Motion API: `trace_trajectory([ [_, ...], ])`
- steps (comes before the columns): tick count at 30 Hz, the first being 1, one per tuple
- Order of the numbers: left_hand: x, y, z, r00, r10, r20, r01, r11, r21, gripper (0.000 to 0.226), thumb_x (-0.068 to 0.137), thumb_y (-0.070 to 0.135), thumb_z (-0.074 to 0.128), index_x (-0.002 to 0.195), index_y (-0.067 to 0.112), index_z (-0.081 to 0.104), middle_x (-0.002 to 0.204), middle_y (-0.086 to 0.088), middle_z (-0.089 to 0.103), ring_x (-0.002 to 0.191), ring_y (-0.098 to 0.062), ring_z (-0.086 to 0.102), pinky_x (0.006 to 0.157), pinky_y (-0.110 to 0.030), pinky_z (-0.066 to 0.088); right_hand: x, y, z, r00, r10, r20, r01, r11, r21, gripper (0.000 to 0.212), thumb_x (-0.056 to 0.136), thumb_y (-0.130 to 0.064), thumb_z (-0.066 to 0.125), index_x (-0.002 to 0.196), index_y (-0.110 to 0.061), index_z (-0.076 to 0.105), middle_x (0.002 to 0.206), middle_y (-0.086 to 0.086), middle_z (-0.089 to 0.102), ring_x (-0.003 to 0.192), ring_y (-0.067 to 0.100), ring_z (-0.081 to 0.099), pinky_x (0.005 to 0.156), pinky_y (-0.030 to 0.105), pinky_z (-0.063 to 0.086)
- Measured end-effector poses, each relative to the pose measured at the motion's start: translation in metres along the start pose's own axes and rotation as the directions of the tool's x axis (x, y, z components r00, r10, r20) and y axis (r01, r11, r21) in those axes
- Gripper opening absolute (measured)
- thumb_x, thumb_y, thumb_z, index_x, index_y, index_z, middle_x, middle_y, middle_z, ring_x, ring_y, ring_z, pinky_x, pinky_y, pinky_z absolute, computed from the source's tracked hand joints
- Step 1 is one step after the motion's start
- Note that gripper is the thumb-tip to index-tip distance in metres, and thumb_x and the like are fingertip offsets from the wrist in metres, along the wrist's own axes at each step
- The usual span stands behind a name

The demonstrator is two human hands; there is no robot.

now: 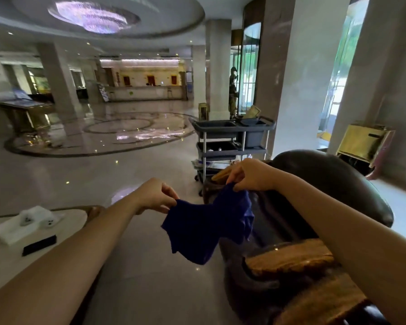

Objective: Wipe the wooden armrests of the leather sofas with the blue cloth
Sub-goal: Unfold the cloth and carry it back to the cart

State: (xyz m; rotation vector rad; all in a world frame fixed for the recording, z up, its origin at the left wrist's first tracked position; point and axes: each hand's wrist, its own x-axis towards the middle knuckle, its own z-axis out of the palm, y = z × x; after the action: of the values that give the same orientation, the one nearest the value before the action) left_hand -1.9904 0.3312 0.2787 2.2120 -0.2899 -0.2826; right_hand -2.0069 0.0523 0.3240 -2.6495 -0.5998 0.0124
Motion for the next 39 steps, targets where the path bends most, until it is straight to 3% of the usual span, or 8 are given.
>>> trace_trajectory([
  [4,0.069,-0.024,-0.041,0.998,-0.011,-0.059,0.009,0.999,-0.041,0.01,0.078,0.002,0.066,0.081,0.011,0.068,0.085,-0.007,0.071,0.073,-0.011,0.071,0.056,-0.015,0.053,0.091,0.02,-0.006,1.0,-0.008,-0.004,0.008,0.998,0.061,0.025,0.074,-0.009,0.069,0.077,-0.034,0.068,0.071,-0.017,0.066,0.06,-0.011,0.059,0.064,0.011,0.042],
  [7,0.116,-0.048,-0.067,0.997,-0.023,-0.078,0.016,0.996,-0.09,0.01,0.078,-0.001,0.065,0.082,0.008,0.068,0.085,-0.009,0.07,0.072,-0.013,0.07,0.055,-0.014,0.052,0.154,0.035,0.002,1.0,-0.009,0.021,0.008,0.997,0.077,0.022,0.075,-0.012,0.068,0.089,-0.03,0.071,0.075,-0.021,0.065,0.067,-0.012,0.06,0.071,0.014,0.045],
  [11,0.188,-0.085,-0.108,0.998,-0.023,-0.062,0.016,0.993,-0.118,0.01,0.079,-0.003,0.063,0.087,0.001,0.067,0.088,-0.015,0.07,0.078,-0.018,0.069,0.057,-0.017,0.055,0.241,0.05,0.018,1.0,-0.005,0.016,0.003,0.995,0.104,0.029,0.074,-0.013,0.068,0.081,-0.041,0.067,0.079,-0.021,0.068,0.076,-0.006,0.063,0.078,0.02,0.049],
  [15,0.264,-0.11,-0.164,1.0,-0.007,-0.013,0.006,0.995,-0.102,0.011,0.079,-0.002,0.064,0.09,-0.001,0.066,0.089,-0.015,0.068,0.08,-0.019,0.067,0.058,-0.017,0.056,0.329,0.058,0.029,0.999,0.042,0.013,-0.044,0.989,0.143,0.032,0.074,-0.008,0.067,0.081,-0.039,0.066,0.073,-0.025,0.069,0.074,-0.006,0.064,0.074,0.019,0.047],
  [27,0.487,-0.178,-0.293,0.998,0.028,0.055,-0.025,0.998,-0.061,0.007,0.078,0.0,0.065,0.084,0.004,0.066,0.085,-0.011,0.069,0.077,-0.016,0.068,0.055,-0.016,0.054,0.572,0.105,0.041,0.991,0.131,0.035,-0.135,0.968,0.212,0.027,0.077,0.0,0.063,0.093,-0.021,0.068,0.081,-0.012,0.071,0.076,-0.001,0.066,0.078,0.024,0.051],
  [32,0.59,-0.207,-0.323,0.998,0.009,0.064,-0.004,0.997,-0.077,0.009,0.079,0.0,0.065,0.088,0.001,0.066,0.089,-0.015,0.069,0.079,-0.018,0.068,0.056,-0.016,0.054,0.677,0.152,0.043,0.992,0.119,0.049,-0.126,0.97,0.207,0.025,0.078,-0.001,0.063,0.092,-0.021,0.066,0.075,-0.016,0.068,0.073,-0.008,0.064,0.07,0.015,0.047],
  [39,0.774,-0.198,-0.402,0.999,0.043,-0.015,-0.044,0.999,-0.032,0.016,0.078,-0.006,0.062,0.072,0.008,0.067,0.077,-0.01,0.068,0.068,-0.013,0.067,0.054,-0.016,0.054,0.865,0.226,0.006,0.994,0.102,-0.026,-0.096,0.978,0.184,0.024,0.077,-0.003,0.063,0.091,-0.022,0.069,0.086,-0.002,0.071,0.082,0.009,0.066,0.08,0.024,0.052],
])
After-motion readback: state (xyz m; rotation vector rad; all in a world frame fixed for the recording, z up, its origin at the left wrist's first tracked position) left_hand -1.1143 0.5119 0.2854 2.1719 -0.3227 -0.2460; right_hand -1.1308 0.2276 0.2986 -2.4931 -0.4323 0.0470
